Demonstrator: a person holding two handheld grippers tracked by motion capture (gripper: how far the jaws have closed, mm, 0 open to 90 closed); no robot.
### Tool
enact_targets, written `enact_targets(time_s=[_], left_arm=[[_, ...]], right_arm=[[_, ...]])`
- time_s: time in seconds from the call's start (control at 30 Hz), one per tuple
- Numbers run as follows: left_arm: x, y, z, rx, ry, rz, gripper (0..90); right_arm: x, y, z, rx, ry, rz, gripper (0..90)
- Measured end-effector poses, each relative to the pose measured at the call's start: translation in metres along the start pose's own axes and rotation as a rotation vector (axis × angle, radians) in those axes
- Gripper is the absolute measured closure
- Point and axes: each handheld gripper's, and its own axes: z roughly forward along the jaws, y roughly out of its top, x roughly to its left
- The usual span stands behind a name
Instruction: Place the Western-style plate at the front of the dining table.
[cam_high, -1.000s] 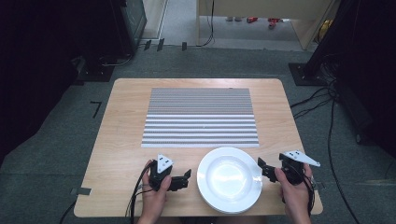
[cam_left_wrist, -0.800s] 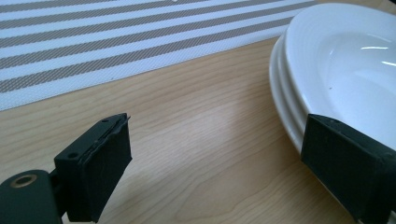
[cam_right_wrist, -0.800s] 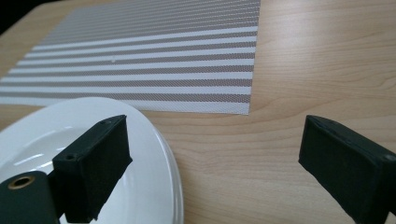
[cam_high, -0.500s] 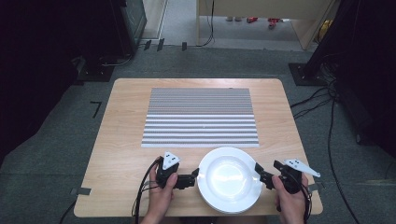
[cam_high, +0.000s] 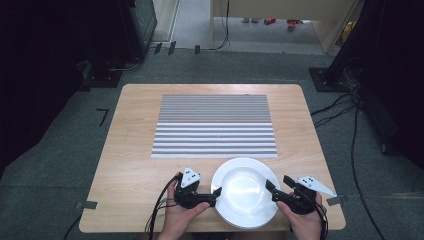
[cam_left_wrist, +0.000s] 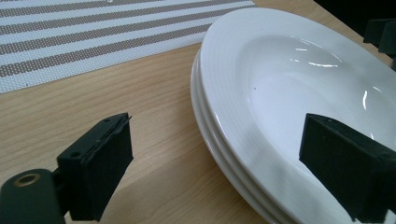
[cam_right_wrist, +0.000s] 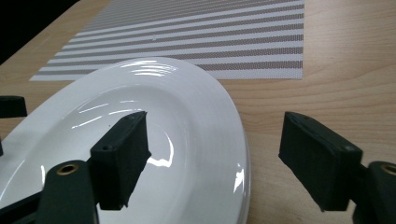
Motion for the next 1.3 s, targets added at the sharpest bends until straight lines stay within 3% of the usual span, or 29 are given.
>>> enact_targets(time_s=[0.13, 0.23, 0.3, 0.4, 0.47, 0.6, 0.77, 0.93, 1.0, 1.2, 1.23, 1.3], left_arm=[[-0.005, -0.002, 0.001, 0.005, 0.007, 0.002, 14.2], [-0.007, -0.005, 0.002, 0.014, -0.010, -0.001, 15.9], [-0.007, -0.005, 0.002, 0.014, -0.013, 0.001, 19.5], [-0.006, -0.007, 0.000, -0.009, -0.060, -0.021, 35.1], [-0.005, -0.007, 0.000, -0.010, -0.065, -0.025, 39.0], [-0.002, -0.010, 0.001, -0.006, -0.085, -0.041, 44.0], [-0.005, -0.011, 0.001, -0.008, -0.100, -0.026, 49.1], [-0.005, -0.011, 0.001, -0.010, -0.099, -0.020, 49.5], [-0.005, -0.011, 0.000, -0.010, -0.099, -0.017, 49.5], [-0.004, -0.011, 0.000, -0.005, -0.108, -0.027, 49.3], [-0.004, -0.011, 0.000, -0.004, -0.110, -0.028, 49.3], [-0.004, -0.011, 0.000, -0.003, -0.114, -0.031, 49.3]], right_arm=[[0.000, 0.000, -0.001, 0.004, 0.001, 0.011, 29.9], [-0.002, -0.001, 0.000, 0.002, 0.030, 0.018, 49.3], [-0.003, -0.002, -0.001, -0.005, 0.045, 0.025, 51.6], [-0.013, -0.003, 0.000, -0.015, 0.106, 0.091, 61.8], [-0.016, -0.004, 0.001, -0.021, 0.128, 0.101, 64.1], [-0.016, -0.006, 0.002, -0.024, 0.126, 0.102, 69.2], [-0.019, -0.006, 0.000, -0.050, 0.097, 0.123, 71.3], [-0.029, -0.007, -0.002, -0.044, 0.132, 0.183, 75.4], [-0.031, -0.008, -0.002, -0.041, 0.152, 0.244, 75.6], [-0.037, -0.009, -0.002, -0.014, 0.142, 0.299, 78.6], [-0.039, -0.010, -0.002, 0.005, 0.170, 0.327, 79.4], [-0.039, -0.010, -0.003, 0.006, 0.168, 0.334, 80.1]])
